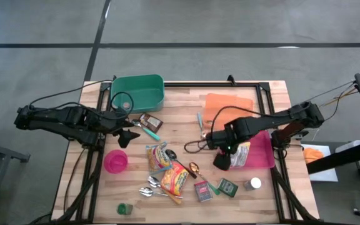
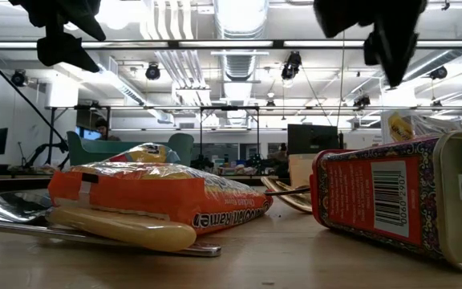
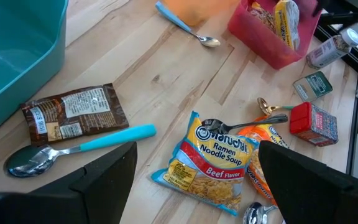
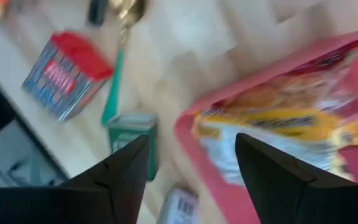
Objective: Pick & Place Food Item
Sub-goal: Put the green paprika seasoning can into the green bin
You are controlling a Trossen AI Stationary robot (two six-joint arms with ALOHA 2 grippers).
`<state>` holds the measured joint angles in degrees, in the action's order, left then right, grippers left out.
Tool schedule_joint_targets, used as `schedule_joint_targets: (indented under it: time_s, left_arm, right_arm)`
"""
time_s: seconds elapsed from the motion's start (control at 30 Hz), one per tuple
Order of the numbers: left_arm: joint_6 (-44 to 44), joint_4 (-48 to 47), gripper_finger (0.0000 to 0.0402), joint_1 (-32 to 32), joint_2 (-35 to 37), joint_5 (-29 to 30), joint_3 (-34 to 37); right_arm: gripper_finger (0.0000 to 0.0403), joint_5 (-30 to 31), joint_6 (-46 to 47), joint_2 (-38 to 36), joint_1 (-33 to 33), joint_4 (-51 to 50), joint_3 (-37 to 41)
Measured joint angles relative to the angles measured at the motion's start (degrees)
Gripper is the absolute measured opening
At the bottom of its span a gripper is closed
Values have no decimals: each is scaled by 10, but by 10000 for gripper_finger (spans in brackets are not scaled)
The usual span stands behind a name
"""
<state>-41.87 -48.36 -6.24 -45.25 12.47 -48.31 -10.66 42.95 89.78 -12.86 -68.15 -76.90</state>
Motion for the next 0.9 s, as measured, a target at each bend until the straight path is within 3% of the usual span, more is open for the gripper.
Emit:
schedule_joint_targets:
  time_s: [0.3, 0.5, 0.9]
  left_arm:
    - [11, 0, 337, 0, 0, 2, 0]
    - [11, 9, 337, 0, 0, 2, 0]
    - [15, 42, 337, 0, 0, 2, 0]
  right_arm:
    - [294, 31, 46, 0, -80, 22, 9]
    - [317, 60, 129, 0, -124, 27, 9]
    - [322, 124, 259, 9, -212, 53, 35]
